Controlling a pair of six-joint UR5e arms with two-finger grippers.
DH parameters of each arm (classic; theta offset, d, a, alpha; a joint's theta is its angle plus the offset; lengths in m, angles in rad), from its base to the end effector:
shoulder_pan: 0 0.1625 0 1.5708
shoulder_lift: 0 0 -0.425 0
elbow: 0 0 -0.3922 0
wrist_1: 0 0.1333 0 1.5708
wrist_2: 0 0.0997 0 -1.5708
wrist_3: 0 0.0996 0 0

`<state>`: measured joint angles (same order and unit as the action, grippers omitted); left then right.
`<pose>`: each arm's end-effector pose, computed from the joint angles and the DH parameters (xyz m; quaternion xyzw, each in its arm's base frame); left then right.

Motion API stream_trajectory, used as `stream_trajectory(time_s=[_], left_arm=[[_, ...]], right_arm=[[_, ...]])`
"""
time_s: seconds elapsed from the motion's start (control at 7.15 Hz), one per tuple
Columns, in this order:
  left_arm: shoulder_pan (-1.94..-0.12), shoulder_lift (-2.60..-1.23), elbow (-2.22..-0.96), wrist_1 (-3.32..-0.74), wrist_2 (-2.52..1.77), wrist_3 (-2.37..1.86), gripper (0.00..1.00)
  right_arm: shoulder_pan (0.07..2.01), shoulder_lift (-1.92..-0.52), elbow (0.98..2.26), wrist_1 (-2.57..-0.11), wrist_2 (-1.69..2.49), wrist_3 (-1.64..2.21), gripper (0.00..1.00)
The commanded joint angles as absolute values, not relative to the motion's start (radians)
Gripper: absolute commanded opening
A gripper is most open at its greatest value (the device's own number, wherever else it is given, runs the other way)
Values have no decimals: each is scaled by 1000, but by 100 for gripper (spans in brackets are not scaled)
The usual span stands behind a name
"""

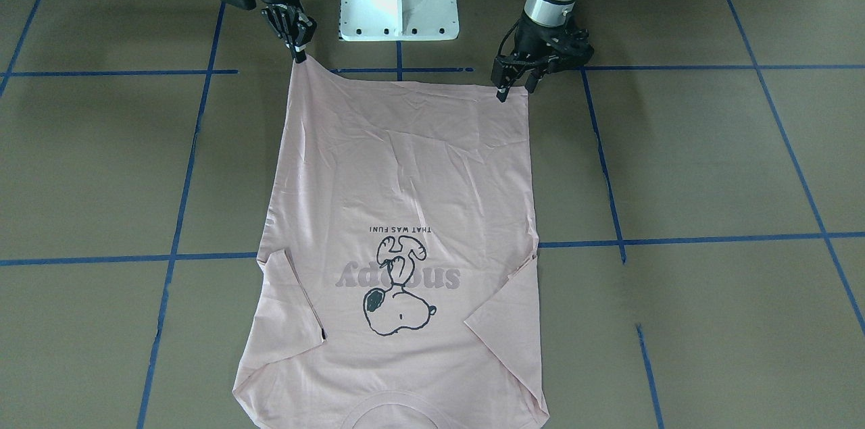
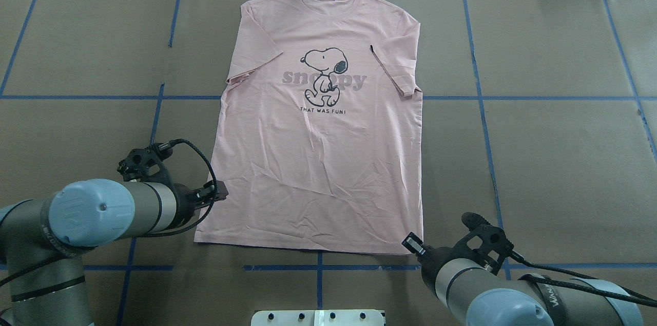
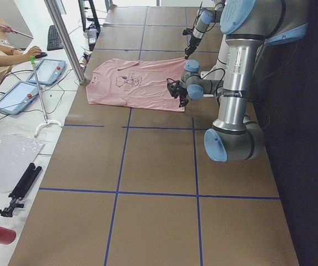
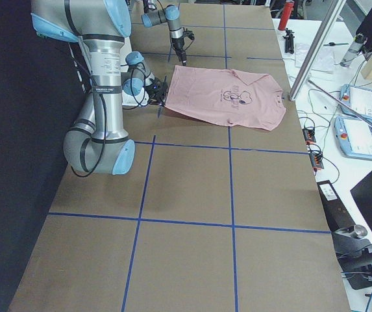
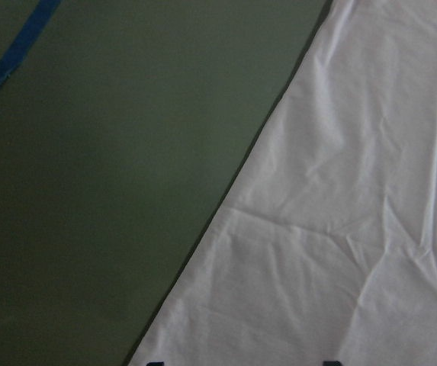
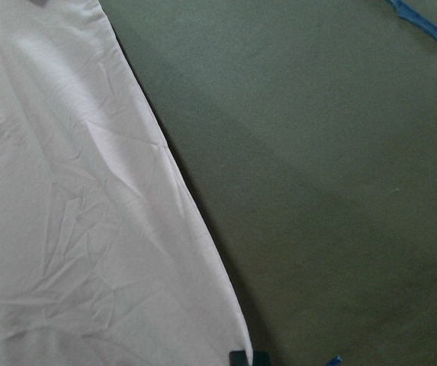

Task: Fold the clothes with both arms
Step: 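Move the left gripper down to the near hem corner and grasp both corners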

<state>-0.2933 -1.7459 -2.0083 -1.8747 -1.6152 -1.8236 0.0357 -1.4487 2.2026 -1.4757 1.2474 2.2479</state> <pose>0.4745 -0.2779 0.3369 -0.0109 0.4426 -0.2323 0.8660 -0.4683 -0.1818 0.3034 0.0111 -0.4320 0.3759 0.8197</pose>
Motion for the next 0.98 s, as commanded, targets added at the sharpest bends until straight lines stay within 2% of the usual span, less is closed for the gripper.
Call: stream_trajectory(time_s=[0.0,0.42,0.84], left_arm=[[-282,-1735,-2000,-1867,-1685,-1833,77],[-261,-1706,-1990,-1868,-1692,-1856,76],[-261,-1694,-1994,-1867,-1703,-1855,71]], right_arm=[[28,-1448,2203,-1476,1249,2247,0],[11,-1447,2204,-1476,1244,2249,0],[14,-1448,2207,-1476,1238,2249,0]])
